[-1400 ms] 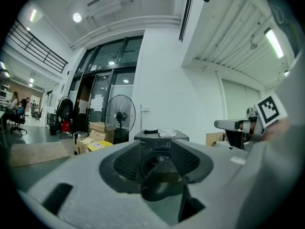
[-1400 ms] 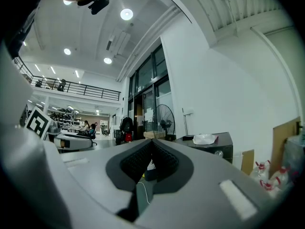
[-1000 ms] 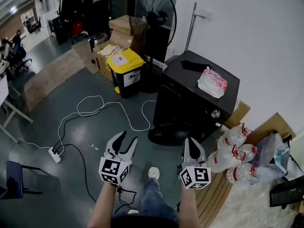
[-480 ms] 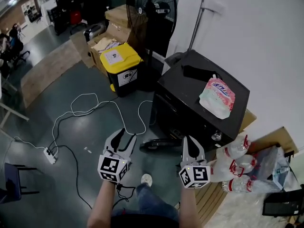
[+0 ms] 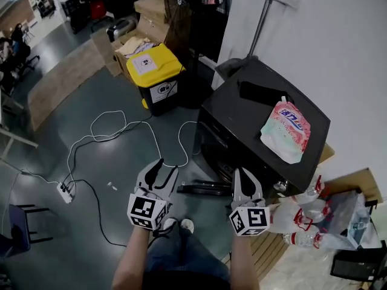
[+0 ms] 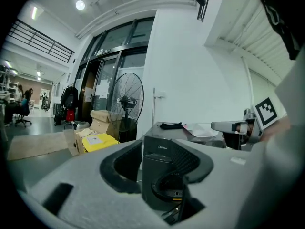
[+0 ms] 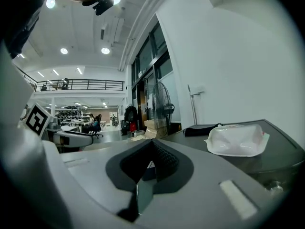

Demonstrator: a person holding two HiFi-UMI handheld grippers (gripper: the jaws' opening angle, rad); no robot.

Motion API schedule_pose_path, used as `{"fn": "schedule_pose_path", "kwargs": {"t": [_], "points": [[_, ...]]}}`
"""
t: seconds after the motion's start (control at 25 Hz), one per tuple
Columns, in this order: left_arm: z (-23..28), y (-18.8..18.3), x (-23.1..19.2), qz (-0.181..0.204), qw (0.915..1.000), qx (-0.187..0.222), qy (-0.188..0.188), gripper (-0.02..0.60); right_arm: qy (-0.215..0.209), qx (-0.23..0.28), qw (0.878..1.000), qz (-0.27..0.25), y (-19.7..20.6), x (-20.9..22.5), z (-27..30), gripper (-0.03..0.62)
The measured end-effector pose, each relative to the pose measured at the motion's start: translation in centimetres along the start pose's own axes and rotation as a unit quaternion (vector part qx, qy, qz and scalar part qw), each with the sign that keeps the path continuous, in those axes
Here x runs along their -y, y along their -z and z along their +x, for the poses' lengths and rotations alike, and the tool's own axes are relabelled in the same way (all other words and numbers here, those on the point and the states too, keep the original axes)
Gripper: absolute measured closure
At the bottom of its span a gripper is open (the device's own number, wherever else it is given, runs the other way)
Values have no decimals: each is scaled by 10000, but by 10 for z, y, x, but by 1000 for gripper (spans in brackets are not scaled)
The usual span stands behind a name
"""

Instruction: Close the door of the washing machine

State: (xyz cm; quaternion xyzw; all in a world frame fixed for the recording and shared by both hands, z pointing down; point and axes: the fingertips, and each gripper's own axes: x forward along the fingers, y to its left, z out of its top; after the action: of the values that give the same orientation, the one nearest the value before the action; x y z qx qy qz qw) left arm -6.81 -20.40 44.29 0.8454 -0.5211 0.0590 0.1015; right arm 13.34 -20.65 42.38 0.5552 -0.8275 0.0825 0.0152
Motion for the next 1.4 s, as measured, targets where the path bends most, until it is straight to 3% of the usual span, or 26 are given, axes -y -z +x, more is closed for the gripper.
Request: {"fn": "schedule_pose_path", "kwargs": {"t": [0.28,0.6,1.04,1.4], "points": [[29,17,-6,20,9993,-246,292,396,59,-180,9998,-27,9,3,17,586],[43,81,4,114,9938,-833,723,396,32,-565,9984,71,55,0,22,586],[36,195,44,164,9760,-1686,1372,396,-132,-1070,9939,213,127,-13,17,586],[35,262,74,334,9625,-2112,1669,396,-170,-1267,9915,250,155,-15,13,586]]}}
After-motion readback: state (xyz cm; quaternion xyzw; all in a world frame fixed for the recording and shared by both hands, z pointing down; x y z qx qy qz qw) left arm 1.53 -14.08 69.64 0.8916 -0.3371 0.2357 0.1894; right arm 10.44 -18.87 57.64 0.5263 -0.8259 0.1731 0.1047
